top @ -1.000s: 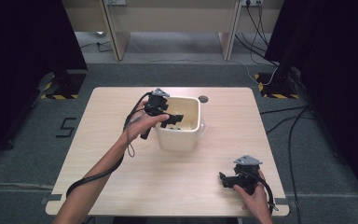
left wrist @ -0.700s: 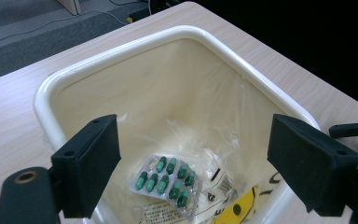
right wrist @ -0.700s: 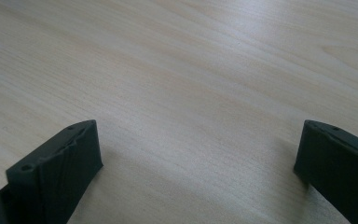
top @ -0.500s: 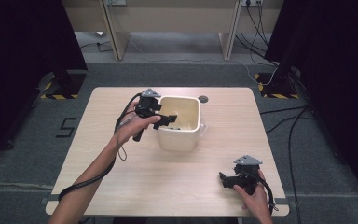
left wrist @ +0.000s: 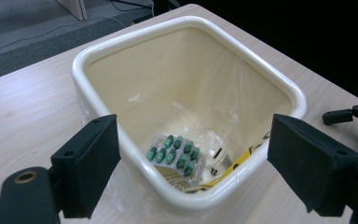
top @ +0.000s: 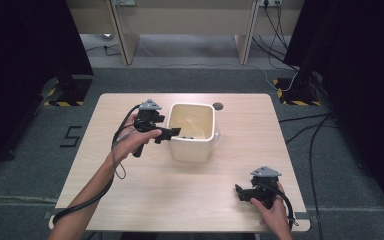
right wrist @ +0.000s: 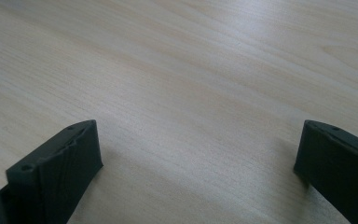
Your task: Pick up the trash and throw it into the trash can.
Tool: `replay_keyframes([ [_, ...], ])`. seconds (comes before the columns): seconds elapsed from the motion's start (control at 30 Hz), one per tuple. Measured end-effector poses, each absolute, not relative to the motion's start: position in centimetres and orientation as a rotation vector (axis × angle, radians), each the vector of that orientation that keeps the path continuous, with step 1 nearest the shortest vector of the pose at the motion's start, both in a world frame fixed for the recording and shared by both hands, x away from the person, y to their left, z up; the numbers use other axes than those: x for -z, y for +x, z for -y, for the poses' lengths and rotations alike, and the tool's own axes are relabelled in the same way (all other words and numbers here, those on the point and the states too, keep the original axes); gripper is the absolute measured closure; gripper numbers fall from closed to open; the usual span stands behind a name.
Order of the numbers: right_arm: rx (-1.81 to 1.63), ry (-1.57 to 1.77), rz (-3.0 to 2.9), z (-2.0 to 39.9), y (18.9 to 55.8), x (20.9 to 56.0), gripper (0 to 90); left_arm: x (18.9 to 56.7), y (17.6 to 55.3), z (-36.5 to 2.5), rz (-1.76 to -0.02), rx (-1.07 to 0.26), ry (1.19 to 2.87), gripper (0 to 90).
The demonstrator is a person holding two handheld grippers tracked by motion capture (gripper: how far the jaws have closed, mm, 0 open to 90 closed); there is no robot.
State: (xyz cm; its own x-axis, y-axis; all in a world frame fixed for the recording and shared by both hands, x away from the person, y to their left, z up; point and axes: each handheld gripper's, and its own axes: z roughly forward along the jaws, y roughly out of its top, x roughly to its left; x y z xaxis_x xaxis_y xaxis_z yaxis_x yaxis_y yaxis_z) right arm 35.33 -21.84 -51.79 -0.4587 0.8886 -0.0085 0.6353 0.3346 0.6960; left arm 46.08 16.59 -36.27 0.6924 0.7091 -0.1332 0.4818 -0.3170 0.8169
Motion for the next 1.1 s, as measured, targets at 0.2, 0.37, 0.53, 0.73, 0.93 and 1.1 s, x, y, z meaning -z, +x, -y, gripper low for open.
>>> replay_keyframes([
  [0.2, -0.892, 1.347, -2.217, 21.8, 35.3, 51.8, 0.3, 36.4, 45.1, -17.8, -0.921, -0.322, 1.970, 16.1],
  [0.37, -0.891, 1.345, -2.216, 21.8, 35.3, 51.8, 0.3, 36.7, 44.3, -18.6, -0.923, -0.328, 1.962, 16.2],
  [0.53, -0.891, 1.345, -2.216, 21.8, 35.3, 51.8, 0.3, 37.1, 43.6, -19.3, -0.927, -0.331, 1.953, 16.3],
  [0.73, -0.892, 1.347, -2.217, 21.8, 35.3, 51.8, 0.3, 37.8, 42.8, -20.0, -0.928, -0.336, 1.936, 16.3],
  [0.93, -0.890, 1.348, -2.217, 21.8, 35.3, 51.8, 0.3, 39.1, 41.9, -20.7, -0.940, -0.343, 1.918, 16.4],
  [1.1, -0.890, 1.345, -2.218, 21.8, 35.3, 51.8, 0.3, 40.0, 41.2, -21.4, -0.946, -0.351, 1.905, 16.5],
])
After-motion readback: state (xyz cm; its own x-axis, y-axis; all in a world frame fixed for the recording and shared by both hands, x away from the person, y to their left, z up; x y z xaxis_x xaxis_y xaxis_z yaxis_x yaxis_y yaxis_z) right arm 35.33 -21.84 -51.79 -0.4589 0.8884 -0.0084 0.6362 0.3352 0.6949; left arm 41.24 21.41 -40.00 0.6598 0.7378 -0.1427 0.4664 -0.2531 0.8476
